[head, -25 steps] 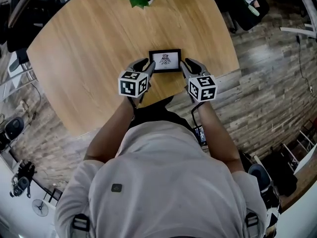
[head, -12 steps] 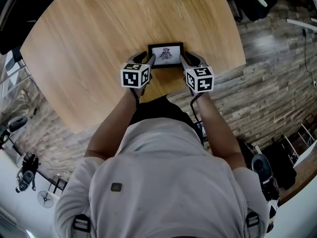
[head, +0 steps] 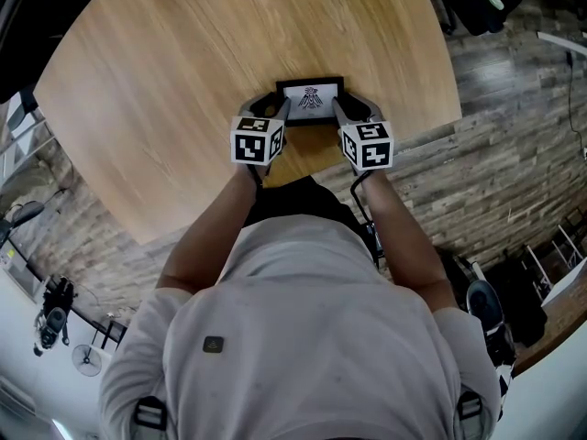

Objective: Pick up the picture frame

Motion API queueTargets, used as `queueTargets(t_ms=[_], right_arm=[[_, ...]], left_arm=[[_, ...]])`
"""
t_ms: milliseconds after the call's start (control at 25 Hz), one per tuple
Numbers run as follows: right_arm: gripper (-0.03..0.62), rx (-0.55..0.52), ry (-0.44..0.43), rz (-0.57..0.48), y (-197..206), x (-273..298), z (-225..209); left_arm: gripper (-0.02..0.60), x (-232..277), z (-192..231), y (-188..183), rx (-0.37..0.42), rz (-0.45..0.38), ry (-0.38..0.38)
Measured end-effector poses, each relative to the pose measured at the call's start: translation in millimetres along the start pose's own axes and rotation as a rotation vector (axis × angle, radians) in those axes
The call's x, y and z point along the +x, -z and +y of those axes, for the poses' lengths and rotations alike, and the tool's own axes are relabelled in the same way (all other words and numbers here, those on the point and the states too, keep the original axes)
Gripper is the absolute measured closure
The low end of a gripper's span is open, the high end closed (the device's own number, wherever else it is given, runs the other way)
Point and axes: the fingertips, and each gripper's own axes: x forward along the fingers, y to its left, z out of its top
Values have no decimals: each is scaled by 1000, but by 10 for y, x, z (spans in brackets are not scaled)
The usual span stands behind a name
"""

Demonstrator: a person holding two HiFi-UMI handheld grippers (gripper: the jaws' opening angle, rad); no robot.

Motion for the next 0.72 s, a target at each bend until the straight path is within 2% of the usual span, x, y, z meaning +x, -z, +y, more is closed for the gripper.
queueTargets(t_ms=[160, 200, 360, 720], right_arm=[[491, 22, -4, -9, -16, -4, -1], [493, 31, -3, -10, -19, -3, 1], [497, 55, 8, -17, -27, -14, -2], [500, 61, 46, -69, -52, -264, 41]], left_arm=[[447, 1, -16, 8, -5, 0, 3], [471, 2, -21, 12, -15, 0, 5], [480, 0, -24, 3, -39, -6, 6], [489, -137, -151, -39, -37, -37, 19]])
